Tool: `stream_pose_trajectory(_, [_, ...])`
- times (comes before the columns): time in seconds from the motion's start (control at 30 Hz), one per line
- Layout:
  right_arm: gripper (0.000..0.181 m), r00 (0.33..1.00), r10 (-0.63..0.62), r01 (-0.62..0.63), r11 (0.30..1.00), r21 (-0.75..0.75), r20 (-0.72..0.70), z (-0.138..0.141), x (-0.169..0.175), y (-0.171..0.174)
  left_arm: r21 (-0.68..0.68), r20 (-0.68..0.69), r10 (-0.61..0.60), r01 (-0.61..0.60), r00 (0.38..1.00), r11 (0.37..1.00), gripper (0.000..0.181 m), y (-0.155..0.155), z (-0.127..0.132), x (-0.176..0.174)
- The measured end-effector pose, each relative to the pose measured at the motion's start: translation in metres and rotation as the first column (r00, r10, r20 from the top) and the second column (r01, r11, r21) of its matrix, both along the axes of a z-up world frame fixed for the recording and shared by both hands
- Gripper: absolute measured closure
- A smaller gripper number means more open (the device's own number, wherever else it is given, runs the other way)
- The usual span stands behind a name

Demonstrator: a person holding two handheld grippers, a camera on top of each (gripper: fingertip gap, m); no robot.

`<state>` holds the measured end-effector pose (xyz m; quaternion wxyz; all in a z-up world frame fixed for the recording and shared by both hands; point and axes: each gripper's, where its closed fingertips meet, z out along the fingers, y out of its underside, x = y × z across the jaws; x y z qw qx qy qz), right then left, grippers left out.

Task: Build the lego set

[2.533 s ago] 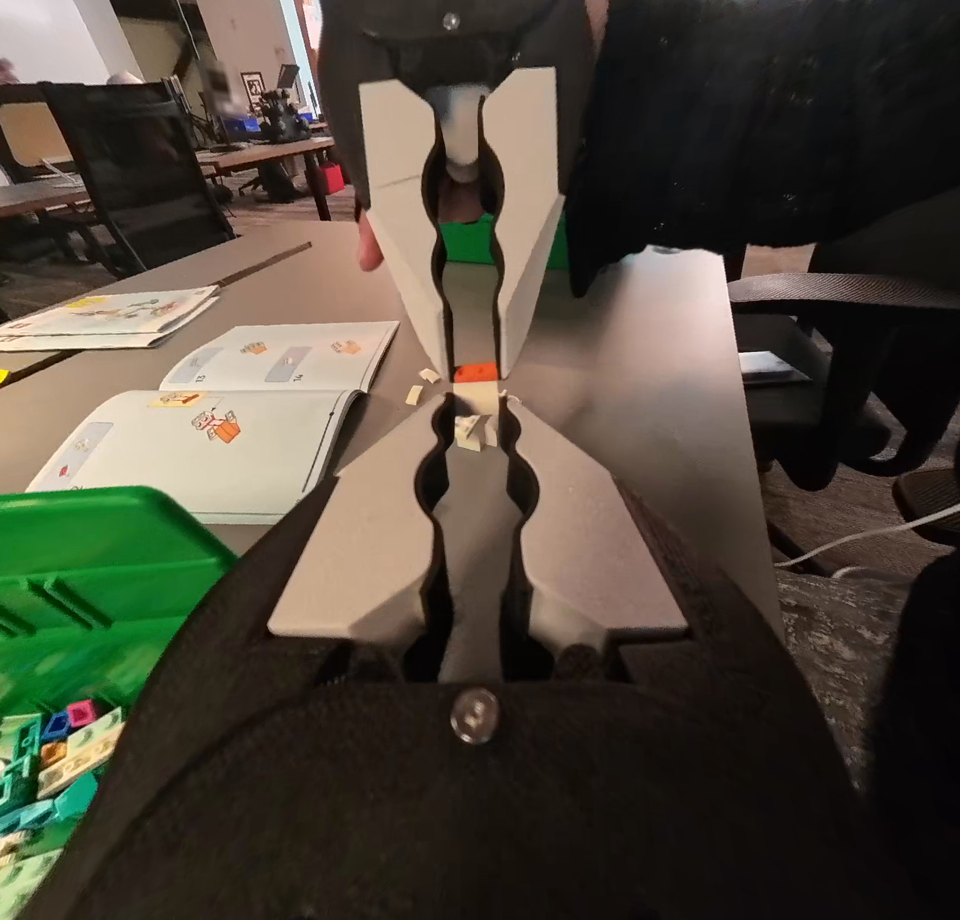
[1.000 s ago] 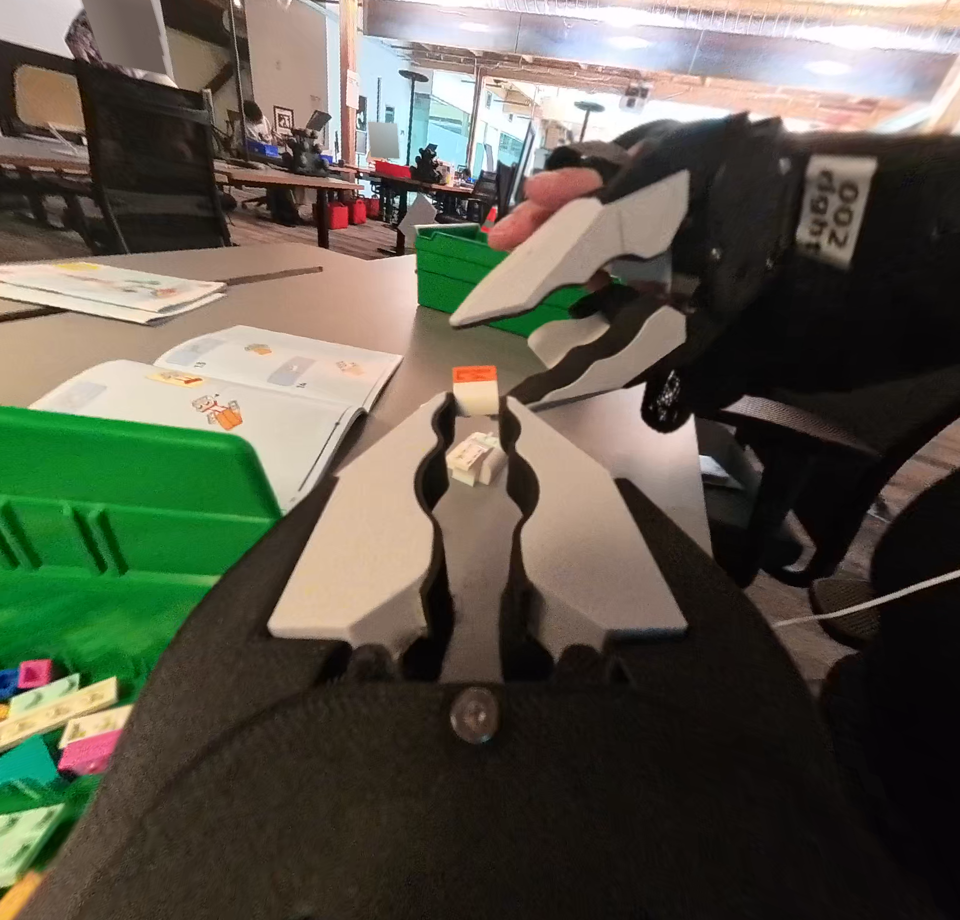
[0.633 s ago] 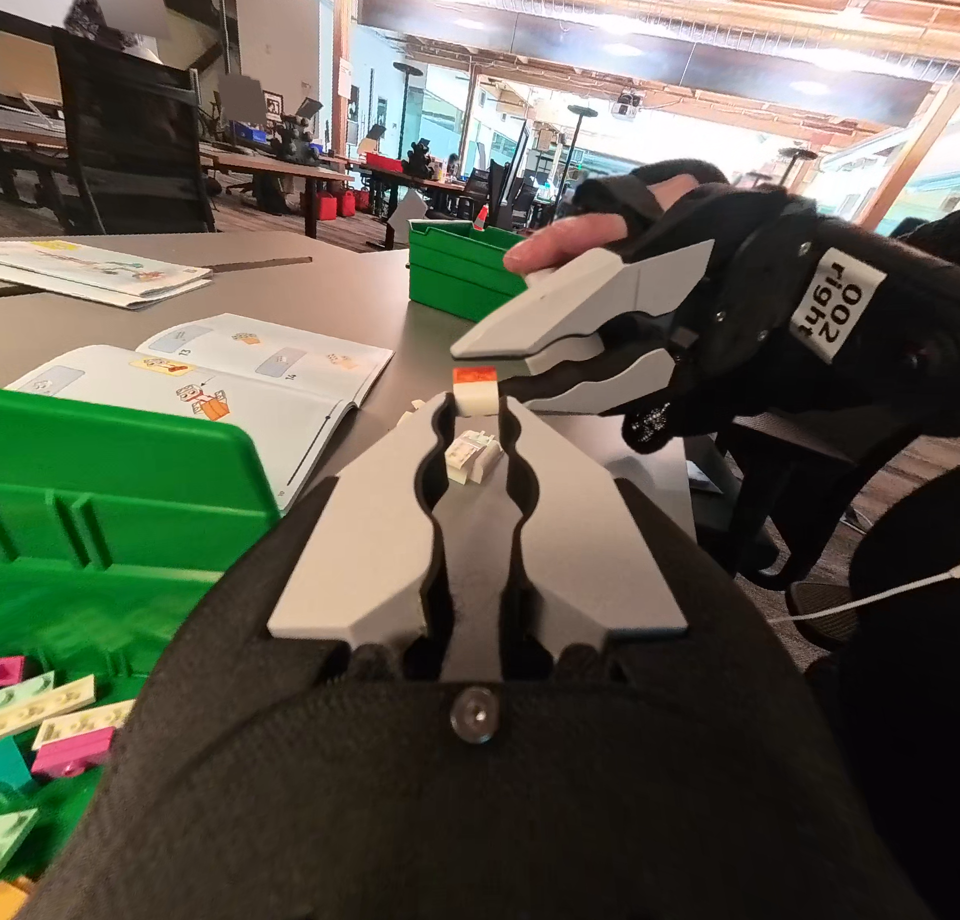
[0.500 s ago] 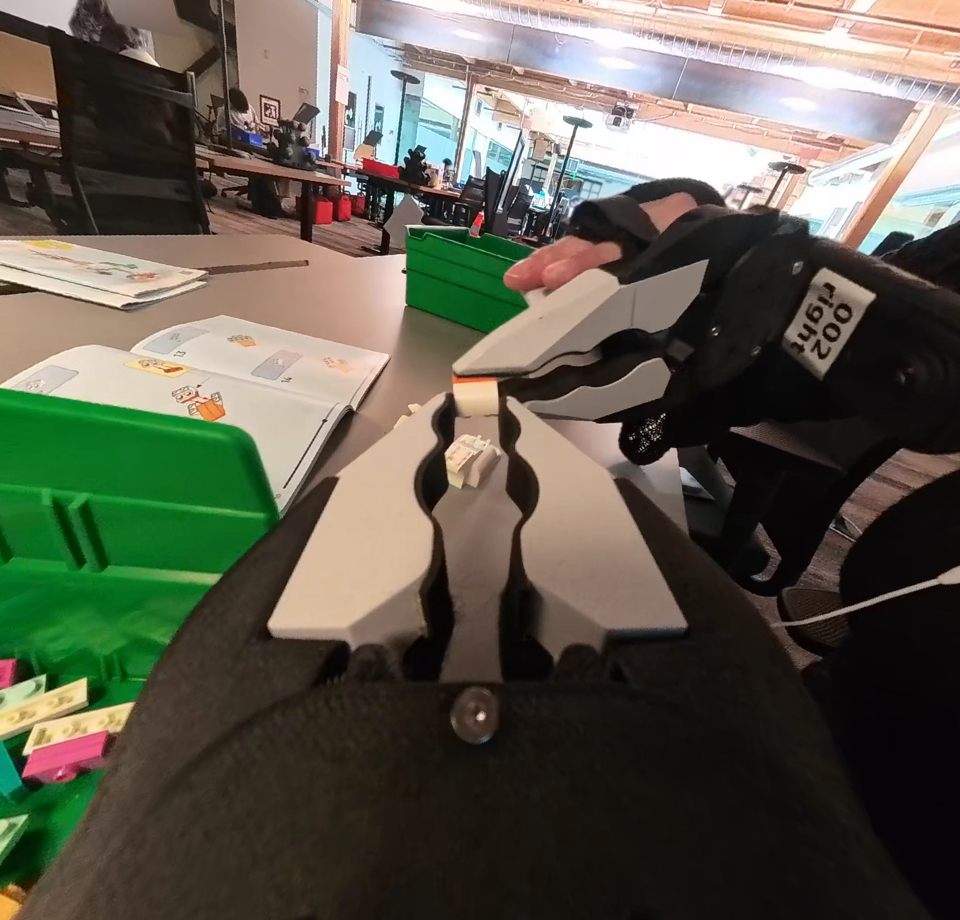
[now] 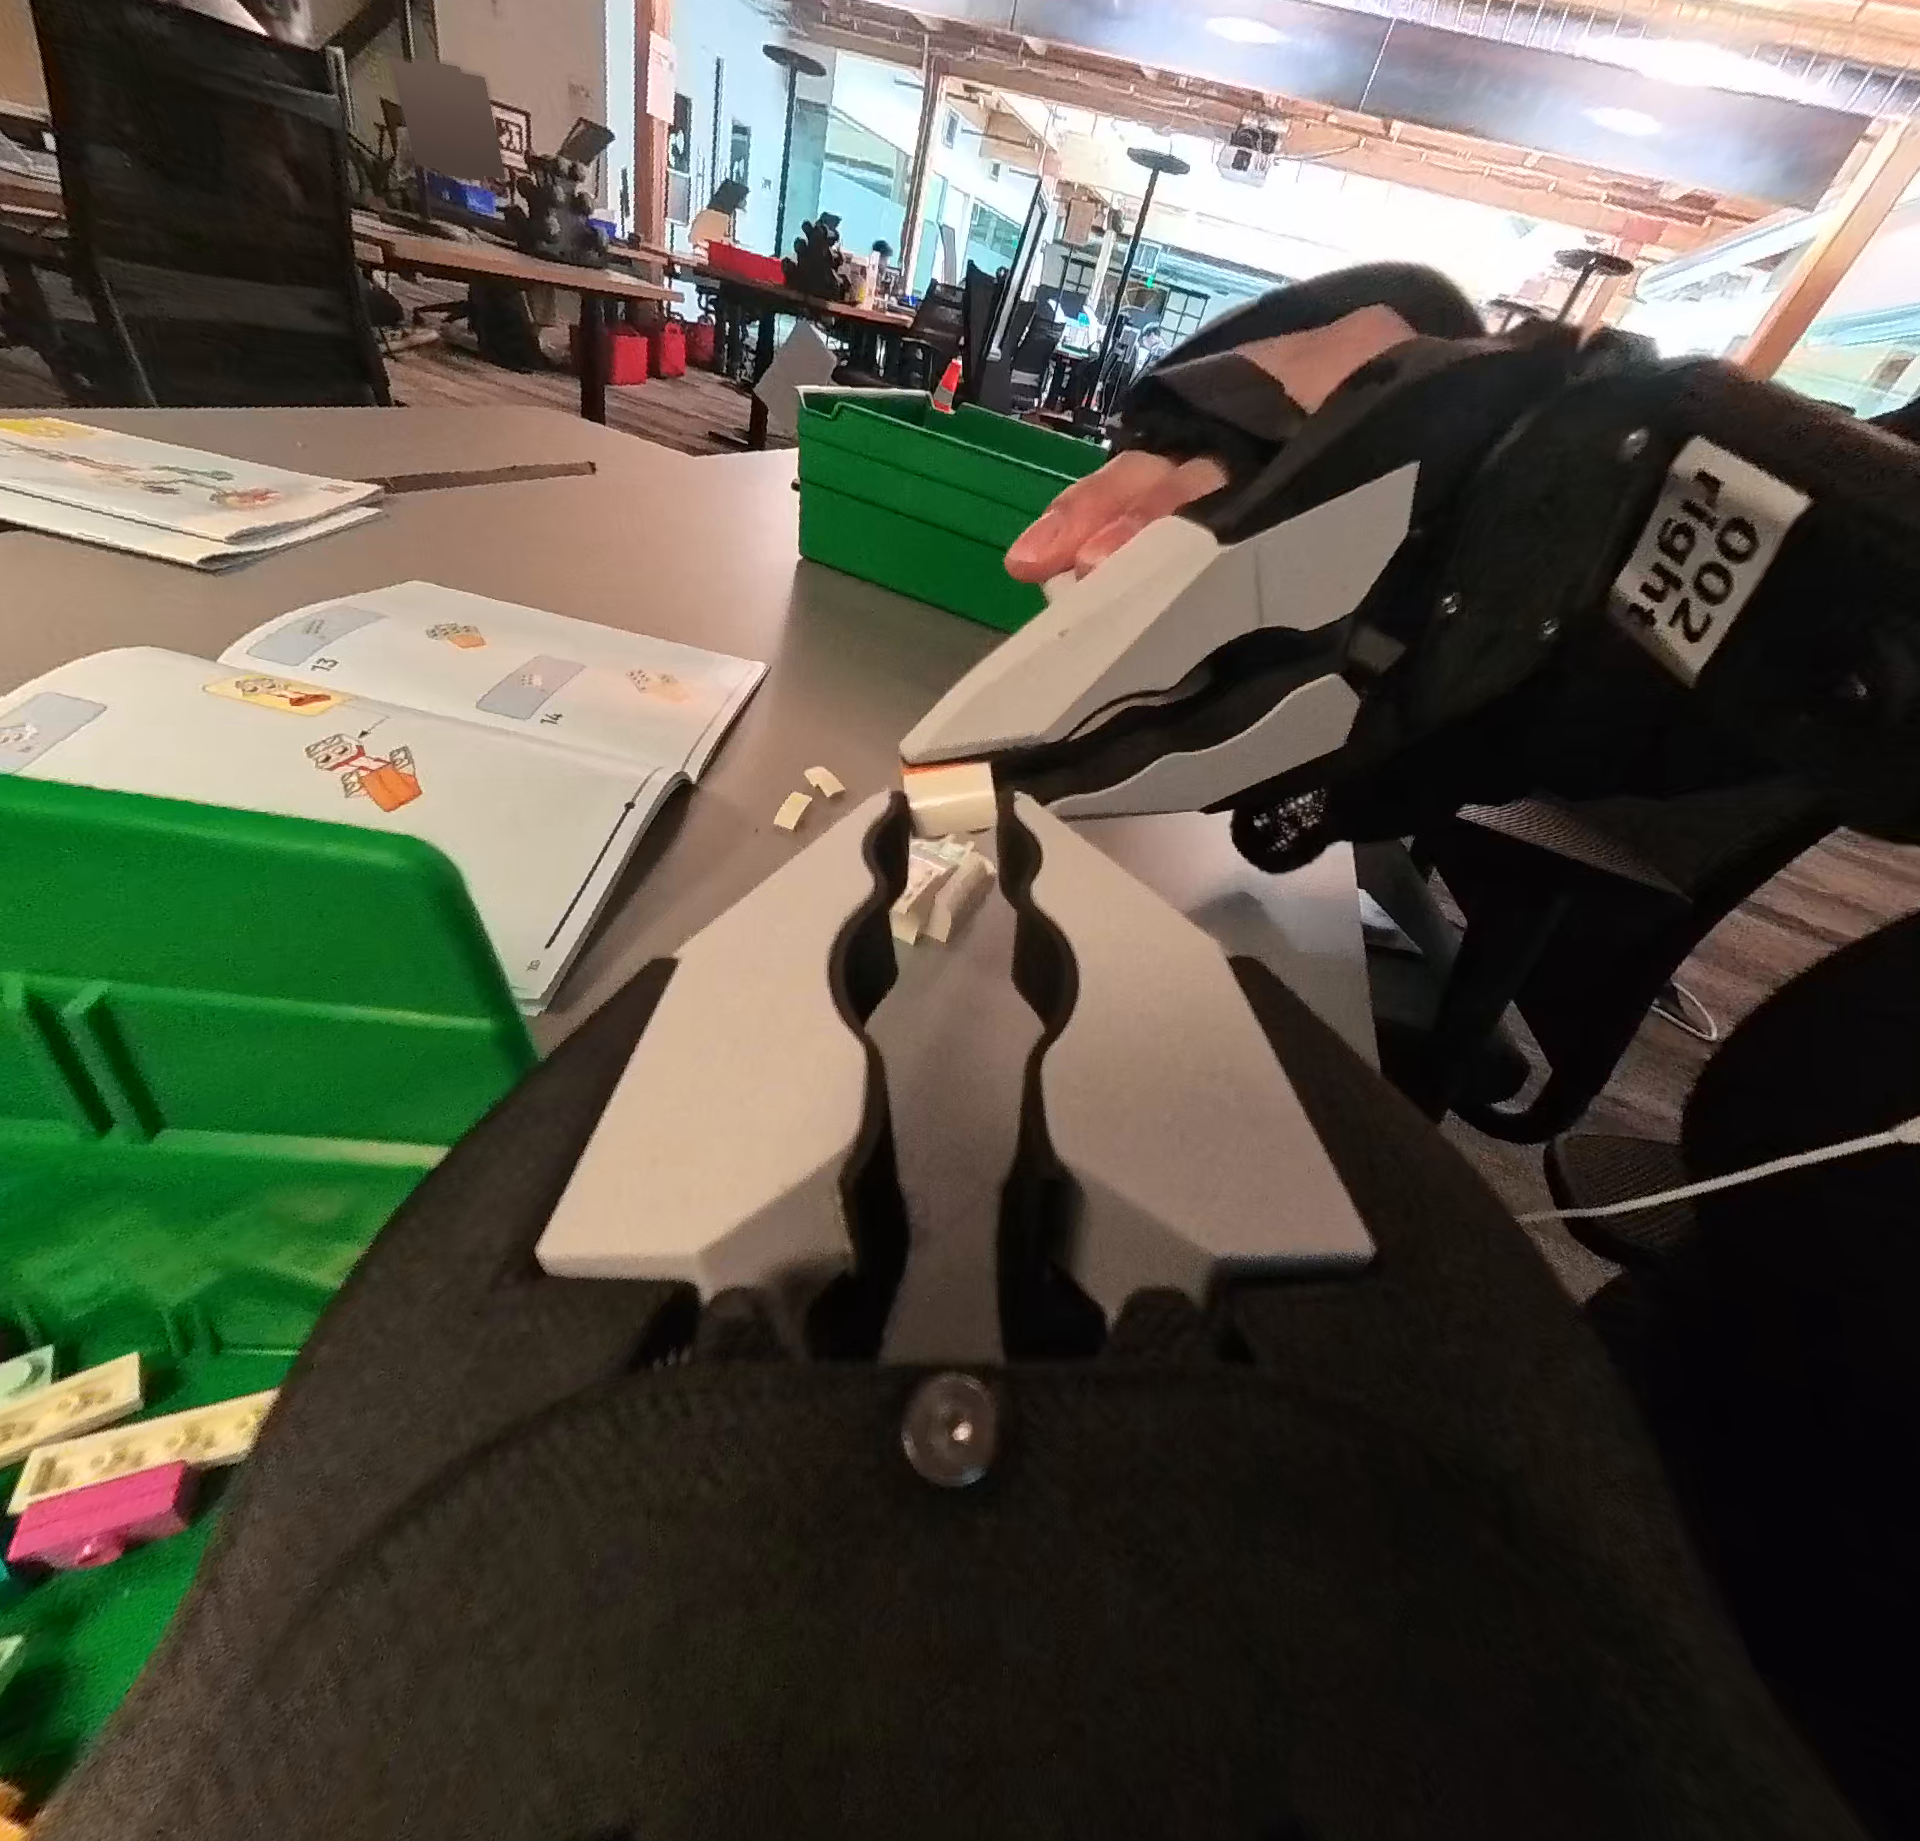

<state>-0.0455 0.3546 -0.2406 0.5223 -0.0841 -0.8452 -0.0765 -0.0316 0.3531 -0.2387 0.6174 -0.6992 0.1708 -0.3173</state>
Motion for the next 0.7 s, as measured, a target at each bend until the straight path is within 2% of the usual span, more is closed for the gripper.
stream_pose_trajectory(0.13, [0.174,1.000,-0.010,0.011,0.999,-0.041,0.011,-0.0012,0.0009,0.0000,-0.010,0.000,-0.010,0.010,1.000,1.000,0.166,0.0000,-0.0011,0.0011])
stream_pose_trajectory(0.3, [0.170,0.997,-0.081,0.077,0.951,-0.301,-0.001,0.0030,-0.0021,-0.0002,-0.029,0.086,-0.026,0.029,0.996,0.999,0.165,0.0005,0.0030,-0.0022])
stream_pose_trajectory(0.37, [0.157,0.996,-0.094,0.087,0.933,-0.348,-0.003,0.0051,-0.0027,-0.0001,-0.041,0.101,-0.023,0.027,0.995,0.999,0.165,0.0016,0.0025,-0.0038])
stream_pose_trajectory(0.43, [0.153,0.996,-0.089,0.084,0.932,-0.352,0.001,0.0051,-0.0021,-0.0001,-0.047,0.114,-0.029,0.034,0.993,0.998,0.165,0.0014,0.0026,-0.0039])
stream_pose_trajectory(0.6, [0.163,0.997,-0.072,0.070,0.943,-0.324,0.006,0.0015,-0.0009,0.0008,-0.062,0.149,-0.045,0.055,0.988,0.997,0.165,0.0009,0.0031,-0.0039])
stream_pose_trajectory(0.7, [0.159,0.995,-0.101,0.103,0.932,-0.347,0.026,-0.0025,0.0012,0.0077,-0.053,0.141,-0.016,0.024,0.990,0.998,0.165,0.0022,0.0038,-0.0082])
